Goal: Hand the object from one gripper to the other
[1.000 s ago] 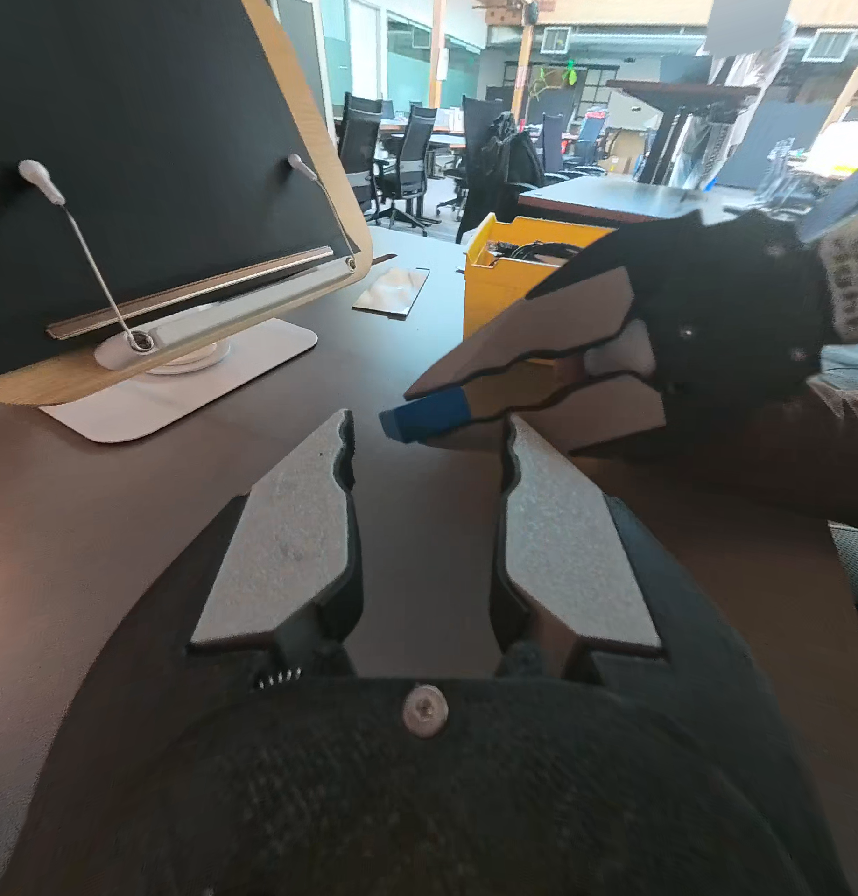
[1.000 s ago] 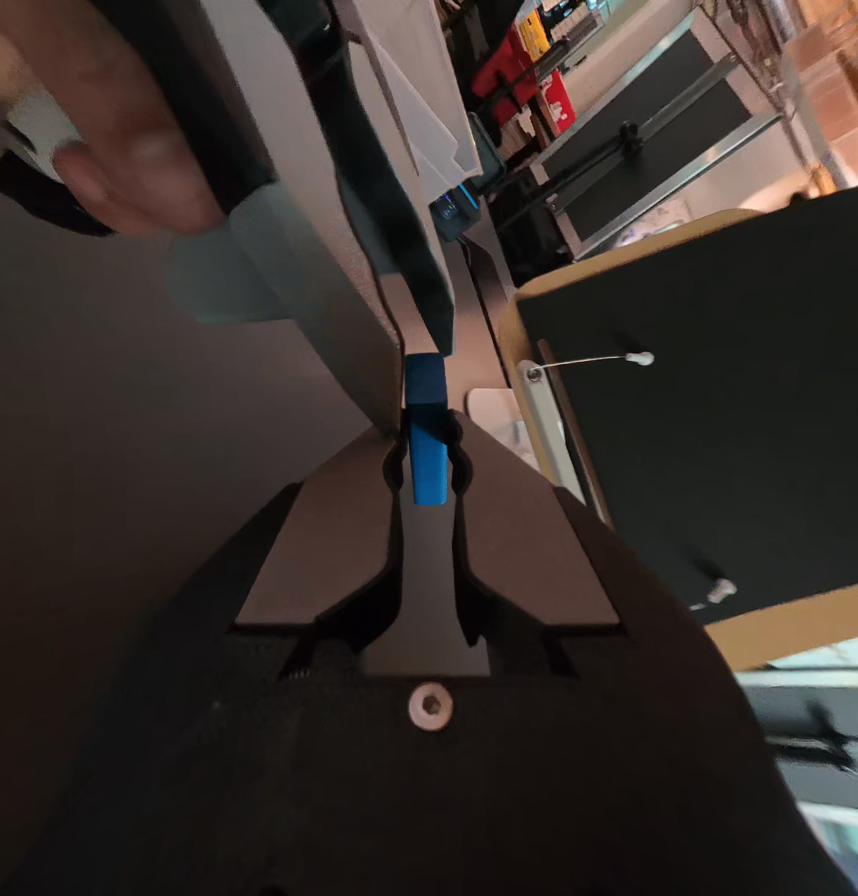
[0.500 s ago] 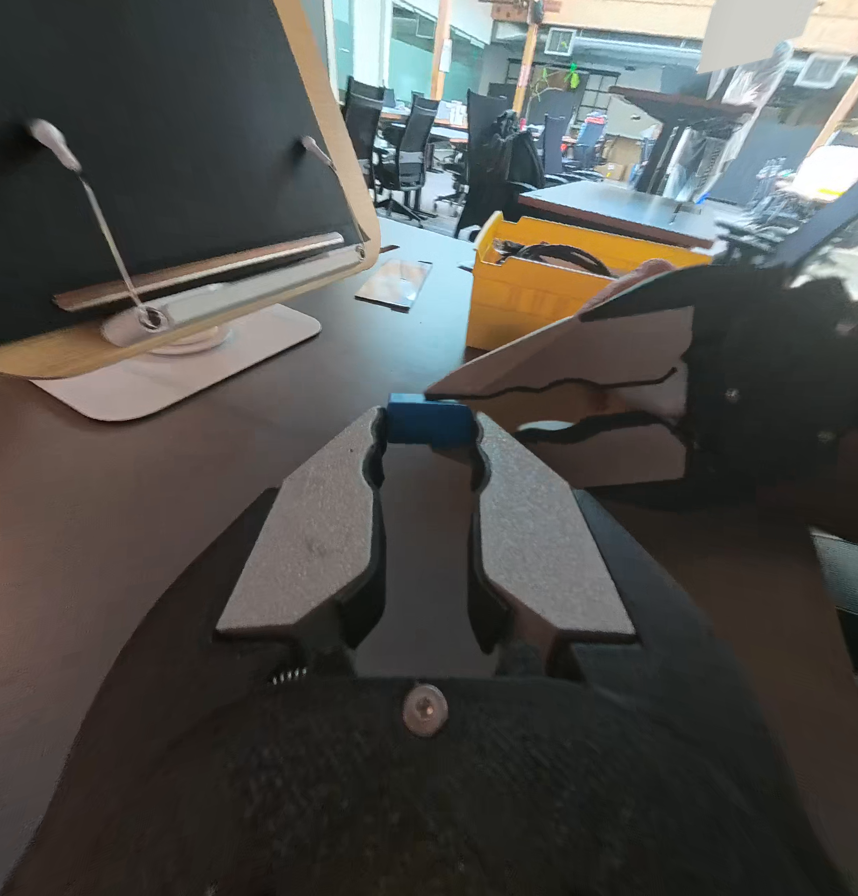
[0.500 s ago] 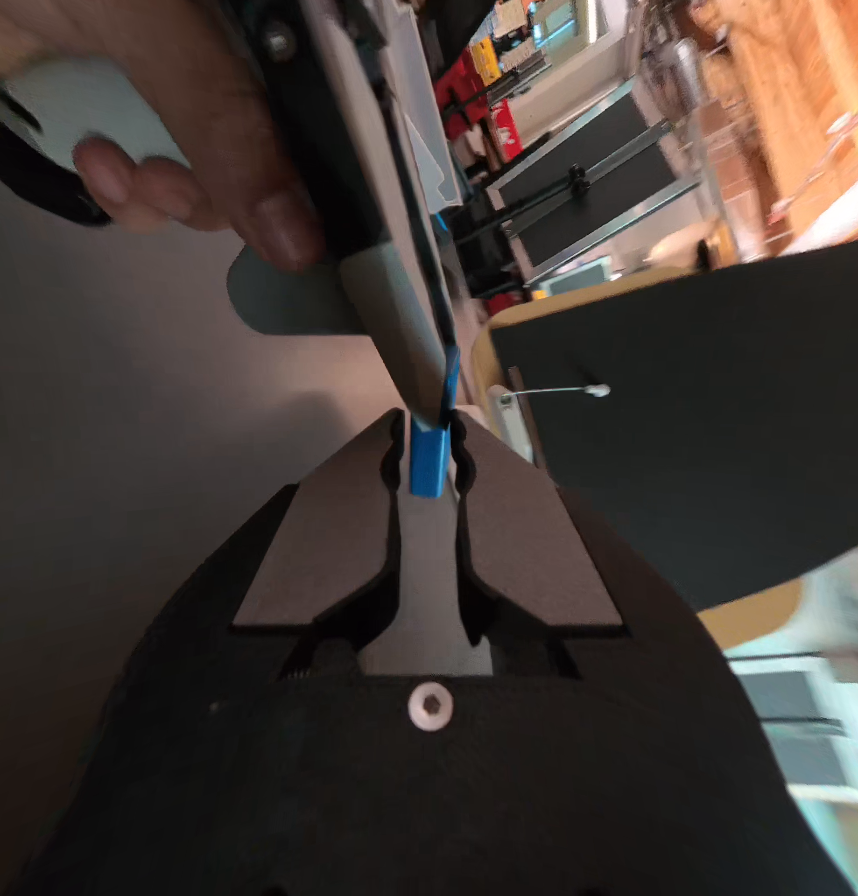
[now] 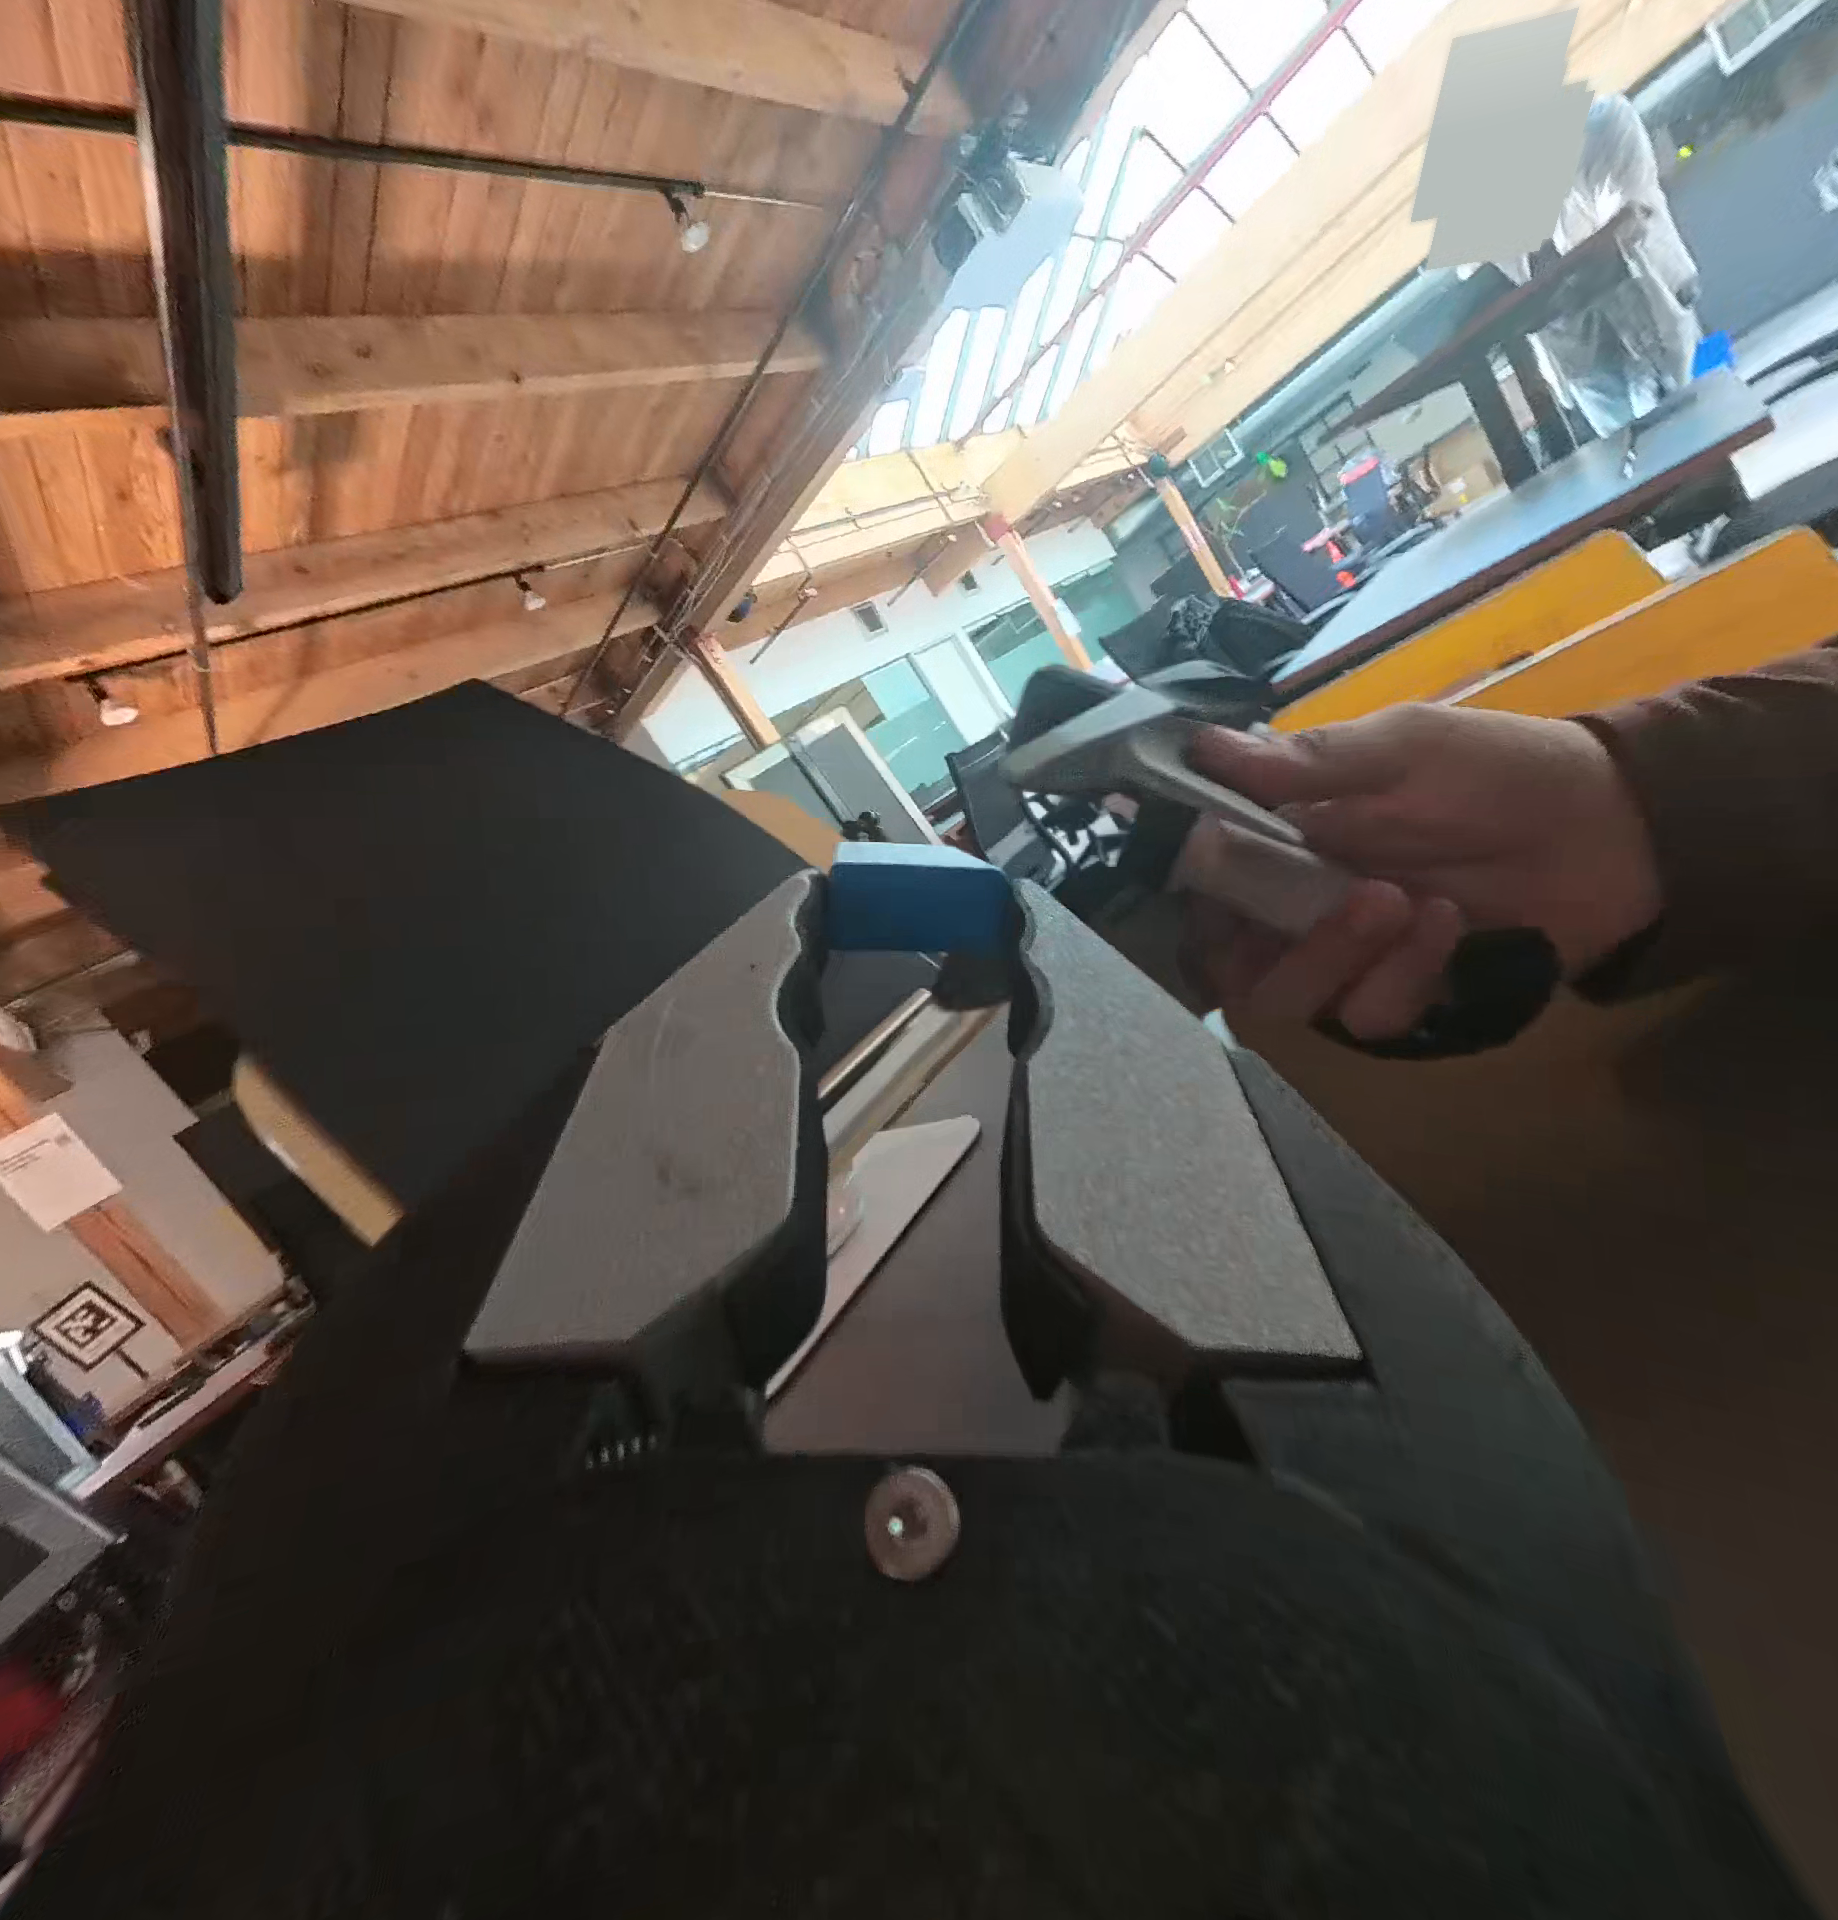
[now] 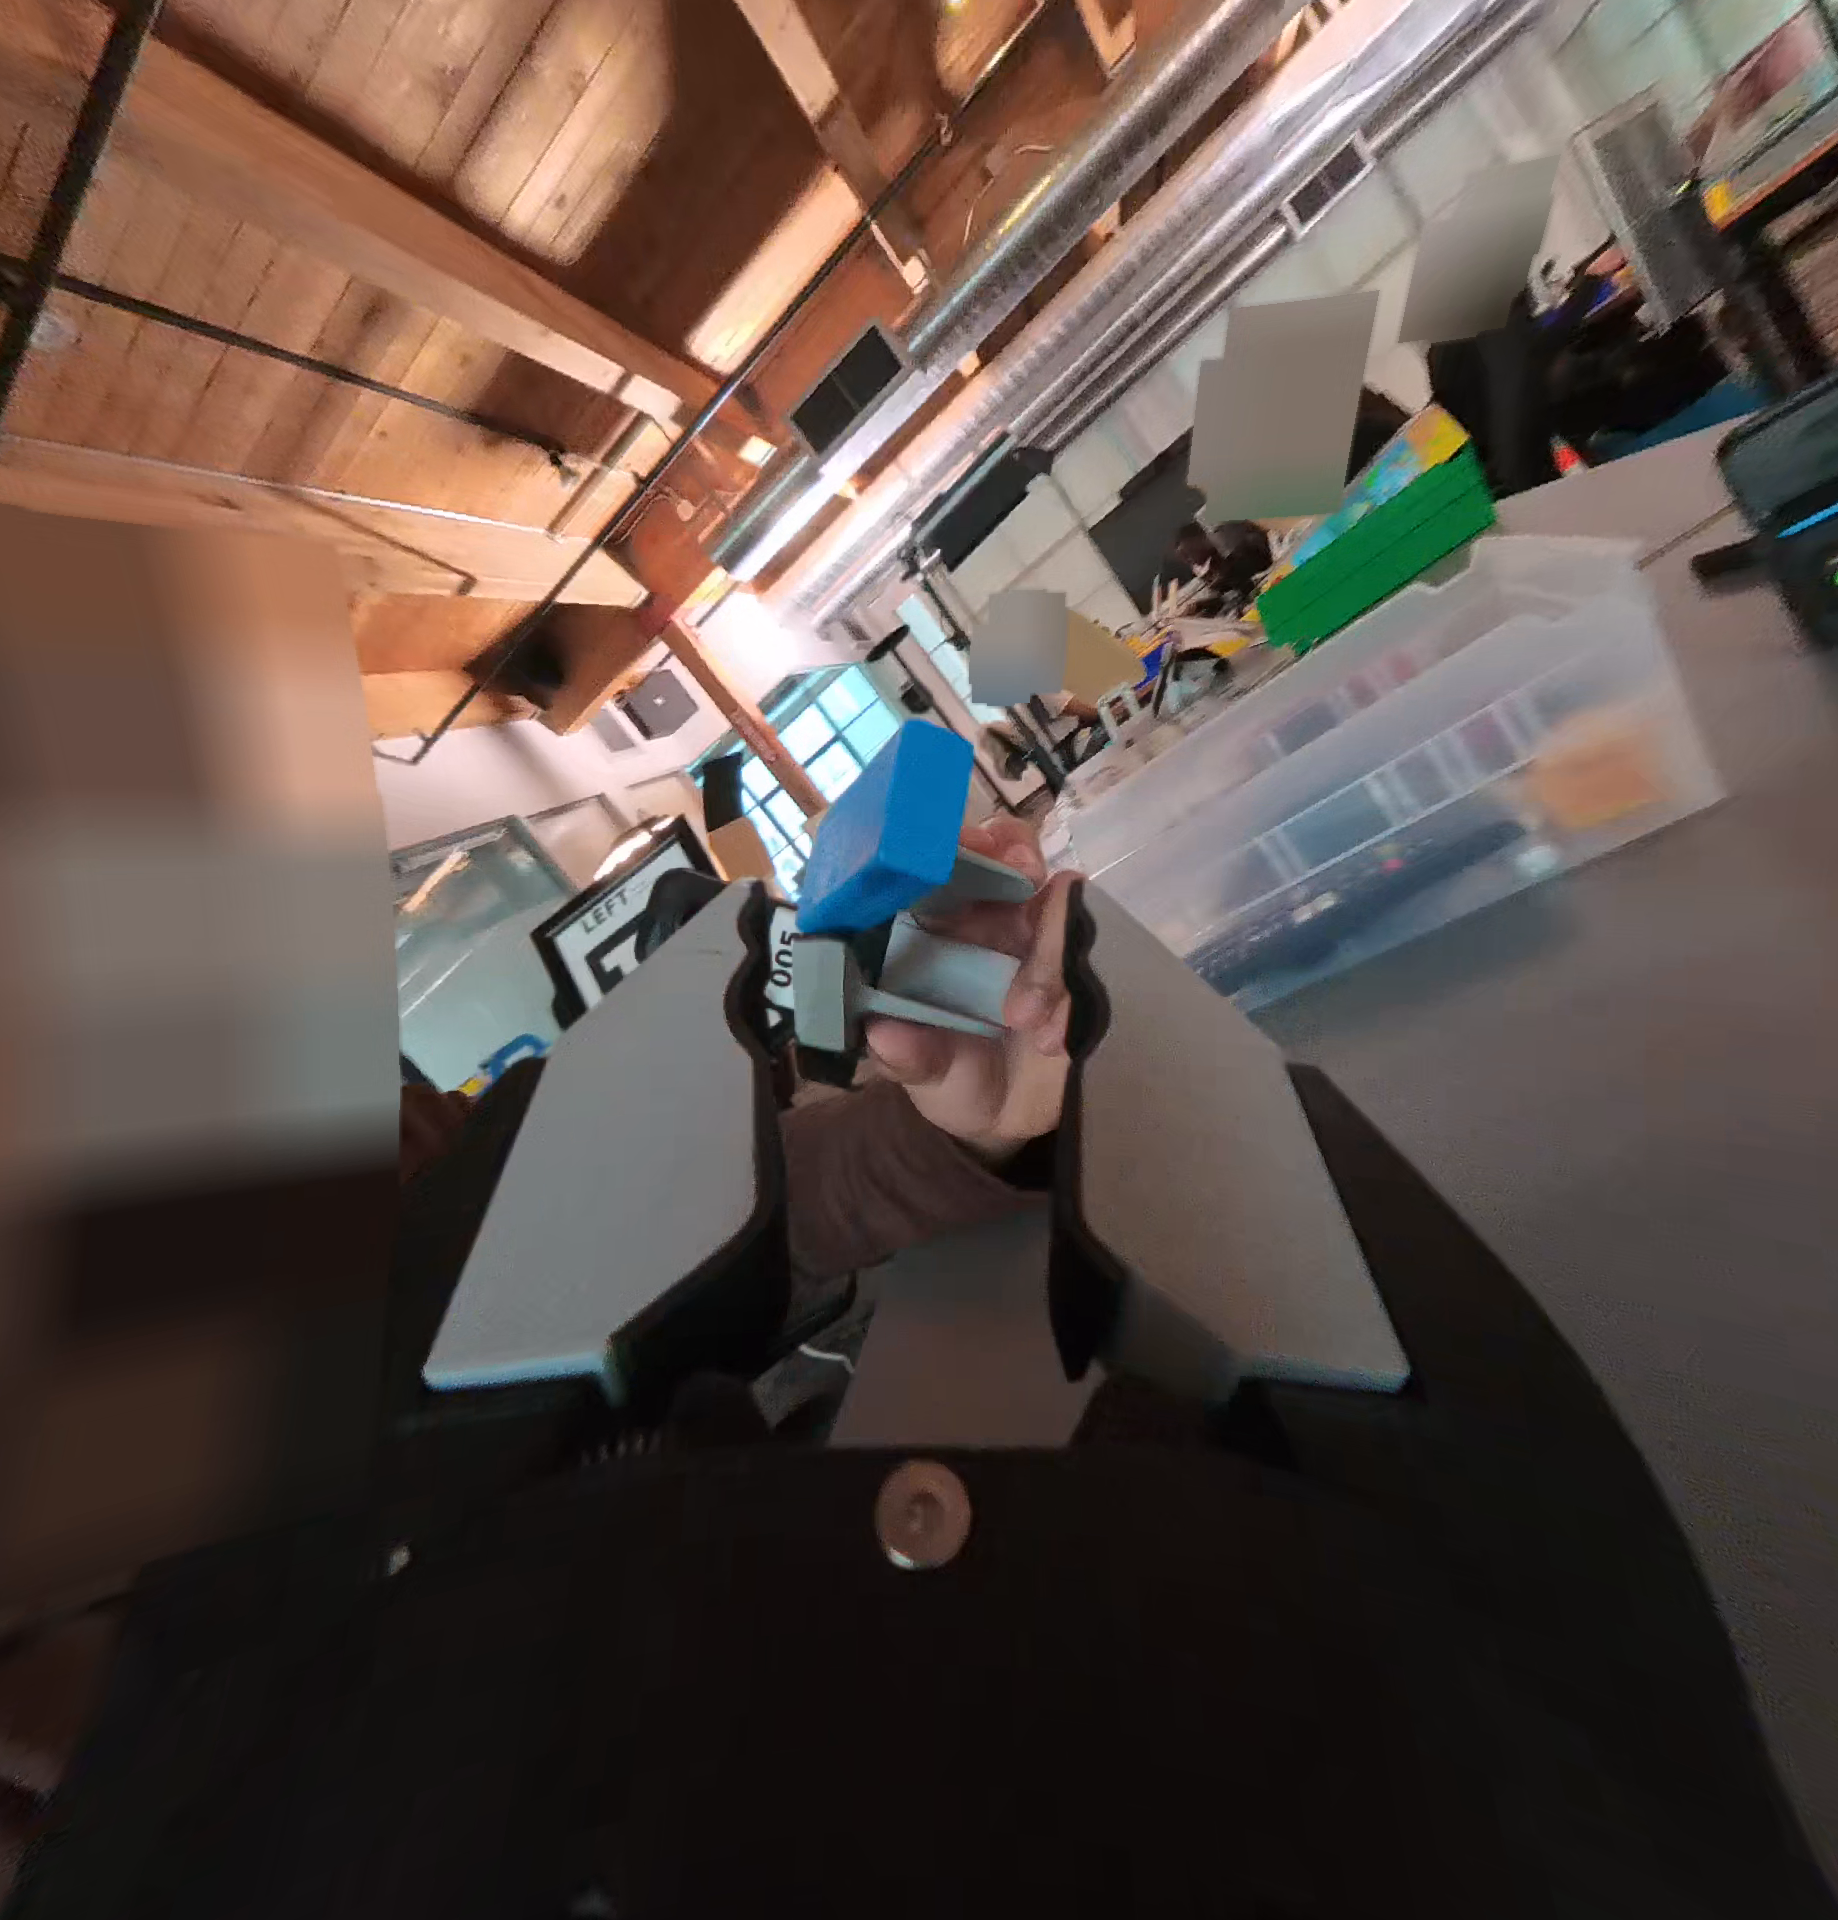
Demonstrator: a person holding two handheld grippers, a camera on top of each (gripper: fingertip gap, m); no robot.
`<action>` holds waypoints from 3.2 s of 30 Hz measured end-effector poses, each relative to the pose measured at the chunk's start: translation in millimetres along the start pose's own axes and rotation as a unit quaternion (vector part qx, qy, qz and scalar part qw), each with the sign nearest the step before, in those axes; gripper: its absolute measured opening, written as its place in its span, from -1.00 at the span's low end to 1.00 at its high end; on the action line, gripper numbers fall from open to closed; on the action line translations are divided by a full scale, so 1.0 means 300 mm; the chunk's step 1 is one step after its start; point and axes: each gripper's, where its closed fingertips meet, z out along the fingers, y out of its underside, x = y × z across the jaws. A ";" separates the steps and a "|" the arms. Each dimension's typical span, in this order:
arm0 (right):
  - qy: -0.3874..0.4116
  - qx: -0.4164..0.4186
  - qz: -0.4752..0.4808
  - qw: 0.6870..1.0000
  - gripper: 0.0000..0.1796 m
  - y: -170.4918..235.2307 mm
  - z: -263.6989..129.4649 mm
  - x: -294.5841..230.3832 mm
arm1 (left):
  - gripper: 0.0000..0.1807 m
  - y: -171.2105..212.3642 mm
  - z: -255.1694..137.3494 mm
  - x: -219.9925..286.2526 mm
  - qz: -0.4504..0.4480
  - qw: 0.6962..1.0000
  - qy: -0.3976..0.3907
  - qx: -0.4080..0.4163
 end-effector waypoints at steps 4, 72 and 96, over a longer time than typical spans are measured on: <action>-0.044 -0.030 0.012 0.999 -0.80 0.052 0.036 -0.029 | -0.67 0.039 0.032 0.075 0.011 0.999 0.029 -0.030; 0.220 -0.269 -0.457 0.819 -0.34 0.166 -0.026 0.079 | -0.23 0.141 -0.017 0.173 -0.597 0.742 0.276 -0.128; 0.680 -0.091 -0.271 0.675 -0.87 -0.385 -0.746 -0.150 | -0.85 0.270 -0.015 0.068 -0.437 0.872 0.140 -0.169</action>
